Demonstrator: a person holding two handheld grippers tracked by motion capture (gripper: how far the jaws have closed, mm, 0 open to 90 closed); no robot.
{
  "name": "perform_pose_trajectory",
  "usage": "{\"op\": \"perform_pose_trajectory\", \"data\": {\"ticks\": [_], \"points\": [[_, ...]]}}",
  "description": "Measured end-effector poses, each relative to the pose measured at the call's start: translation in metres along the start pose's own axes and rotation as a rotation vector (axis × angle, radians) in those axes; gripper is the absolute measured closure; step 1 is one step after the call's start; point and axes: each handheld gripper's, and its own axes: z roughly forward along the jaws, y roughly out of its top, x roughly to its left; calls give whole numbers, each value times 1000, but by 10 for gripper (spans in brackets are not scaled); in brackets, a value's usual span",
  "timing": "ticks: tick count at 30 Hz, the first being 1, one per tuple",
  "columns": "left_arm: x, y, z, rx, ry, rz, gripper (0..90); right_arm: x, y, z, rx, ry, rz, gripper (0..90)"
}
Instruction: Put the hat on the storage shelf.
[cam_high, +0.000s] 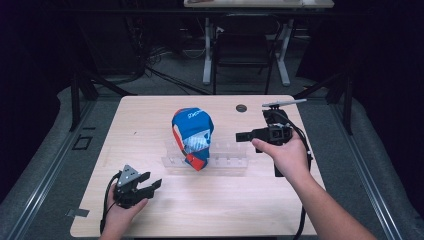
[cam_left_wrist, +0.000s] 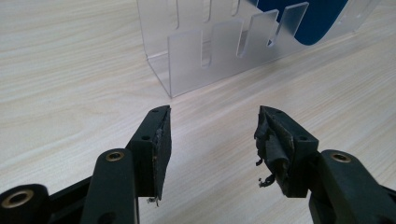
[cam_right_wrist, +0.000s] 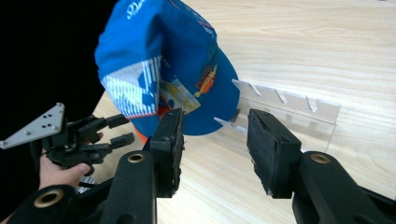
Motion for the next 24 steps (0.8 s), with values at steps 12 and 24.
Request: {"op": "perform_pose_trajectory", "data": {"ticks": [12, 24], "points": [[10, -7, 0, 3, 15, -28, 461, -12, -19, 1, -3, -14, -3, 544], [11, -9, 2, 4, 15, -35, 458, -25, -43, -2, -4, -47, -15, 542]]}}
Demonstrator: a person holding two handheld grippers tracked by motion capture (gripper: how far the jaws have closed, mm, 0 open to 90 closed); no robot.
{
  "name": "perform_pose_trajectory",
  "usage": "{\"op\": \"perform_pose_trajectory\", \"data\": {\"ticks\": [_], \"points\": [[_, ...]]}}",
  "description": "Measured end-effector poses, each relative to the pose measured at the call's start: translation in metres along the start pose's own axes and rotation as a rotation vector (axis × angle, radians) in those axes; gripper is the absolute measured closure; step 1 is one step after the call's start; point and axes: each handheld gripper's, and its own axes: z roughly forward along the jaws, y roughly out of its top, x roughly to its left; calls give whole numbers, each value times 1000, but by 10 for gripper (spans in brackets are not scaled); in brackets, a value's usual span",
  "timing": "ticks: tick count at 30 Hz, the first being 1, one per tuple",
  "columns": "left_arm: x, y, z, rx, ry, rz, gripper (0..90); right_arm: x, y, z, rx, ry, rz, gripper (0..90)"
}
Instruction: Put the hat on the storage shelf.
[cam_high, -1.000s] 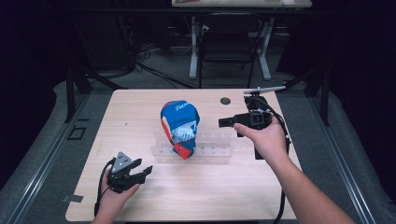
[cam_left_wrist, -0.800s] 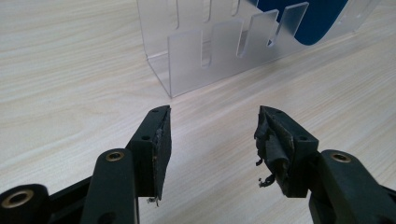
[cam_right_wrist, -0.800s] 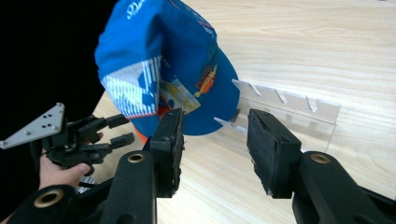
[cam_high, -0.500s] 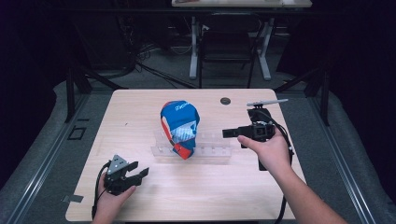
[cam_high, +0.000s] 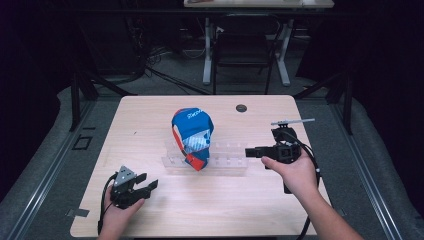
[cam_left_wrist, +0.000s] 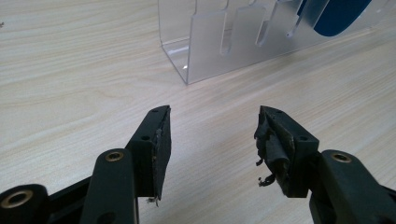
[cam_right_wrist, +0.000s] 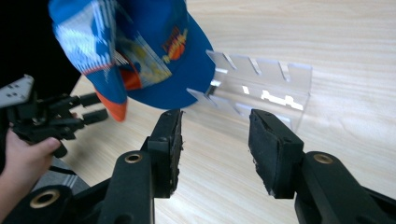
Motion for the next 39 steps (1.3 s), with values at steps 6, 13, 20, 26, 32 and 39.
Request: {"op": "perform_pose_trajectory", "data": {"ticks": [6, 13, 20, 26, 32, 39], "points": [[0, -1, 1, 3, 3, -3, 457, -10, -19, 2, -5, -8, 6, 536], [-1, -1, 2, 10, 4, 3, 453, -22, -39, 12, -17, -35, -7, 513], [0, -2, 3, 10, 5, 0, 445, -29, -57, 20, -49, -96, -60, 468], [0, -2, 3, 16, 1, -1, 440, -35, -73, 27, -87, -119, -95, 443], [0, -2, 4, 16, -1, -3, 436, -43, -88, 31, -109, -155, -104, 437], [0, -2, 4, 17, 1, -7, 434, -55, -107, 38, -137, -172, -71, 433]]}}
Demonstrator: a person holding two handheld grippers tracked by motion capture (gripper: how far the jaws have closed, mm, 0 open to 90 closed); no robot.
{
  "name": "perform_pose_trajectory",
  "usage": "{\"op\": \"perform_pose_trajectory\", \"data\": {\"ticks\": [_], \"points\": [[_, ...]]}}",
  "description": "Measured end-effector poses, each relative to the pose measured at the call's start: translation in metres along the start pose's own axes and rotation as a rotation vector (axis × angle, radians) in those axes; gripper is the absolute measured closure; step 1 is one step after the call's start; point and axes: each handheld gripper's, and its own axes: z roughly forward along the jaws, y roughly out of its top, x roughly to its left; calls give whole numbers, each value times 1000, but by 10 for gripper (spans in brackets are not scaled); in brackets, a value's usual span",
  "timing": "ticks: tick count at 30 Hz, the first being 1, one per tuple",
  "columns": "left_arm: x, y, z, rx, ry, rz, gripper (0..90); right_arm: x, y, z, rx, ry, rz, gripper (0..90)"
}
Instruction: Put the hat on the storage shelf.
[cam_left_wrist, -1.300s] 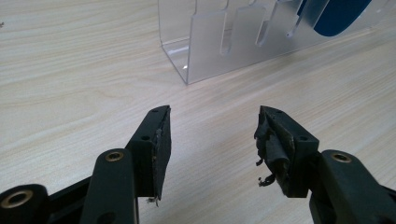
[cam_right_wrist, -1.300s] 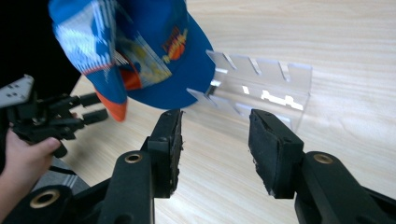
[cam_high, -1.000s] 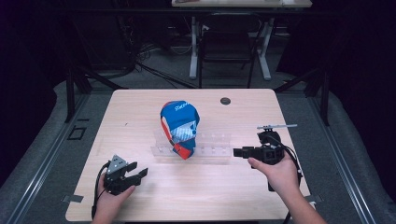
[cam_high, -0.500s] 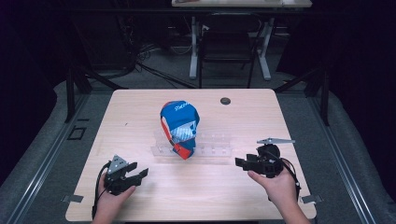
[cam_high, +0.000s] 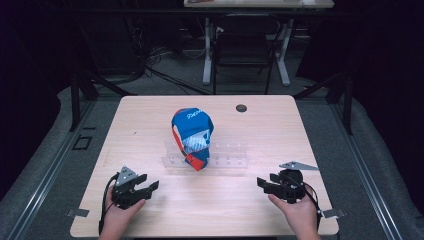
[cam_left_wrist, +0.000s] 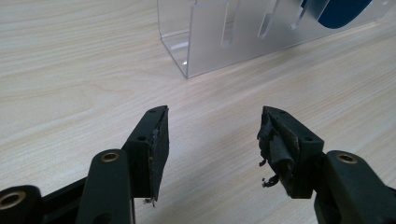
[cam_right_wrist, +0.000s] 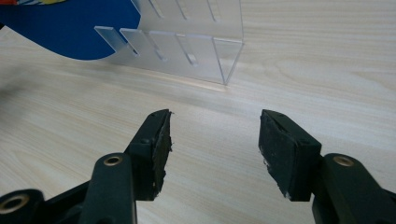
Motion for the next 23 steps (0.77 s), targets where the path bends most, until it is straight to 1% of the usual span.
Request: {"op": "perform_pose_trajectory", "data": {"ticks": [2, 4, 6, 8, 10, 11, 13, 14, 16, 17, 20, 22, 23], "points": [[0, 0, 0, 1, 0, 0, 434, -1, -2, 1, -3, -5, 4, 432], [0, 0, 0, 1, 0, 5, 433, -4, -7, 2, -2, -19, -4, 432], [0, 0, 0, 0, 0, 5, 432, -7, -12, 3, -16, -41, -15, 432], [-1, 0, 0, 1, 0, 3, 432, -9, -16, 4, -36, -49, -18, 432], [-1, 0, 0, 14, -1, 6, 432, -12, -21, 4, -52, -59, -21, 431], [-2, 0, 1, 10, -3, 6, 432, -13, -23, 4, -56, -68, -29, 431], [-3, 0, 2, 10, -1, 14, 432, -16, -28, 6, -47, -81, -41, 432], [-4, 0, 3, 6, -2, 12, 432, -16, -29, 7, -51, -86, -42, 432], [-5, 0, 3, 14, -5, 21, 432, -17, -31, 7, -46, -84, -52, 432], [-5, 0, 3, 18, -9, 23, 432, -17, -31, 7, -50, -79, -45, 431], [-8, 0, 5, 5, -14, 26, 434, -21, -32, 7, -62, -64, -30, 430], [-10, 1, 6, 1, -23, 23, 435, -22, -32, 7, -62, -65, -26, 431], [-13, 2, 7, 6, -33, 26, 435, -23, -33, 7, -65, -68, -24, 431]]}}
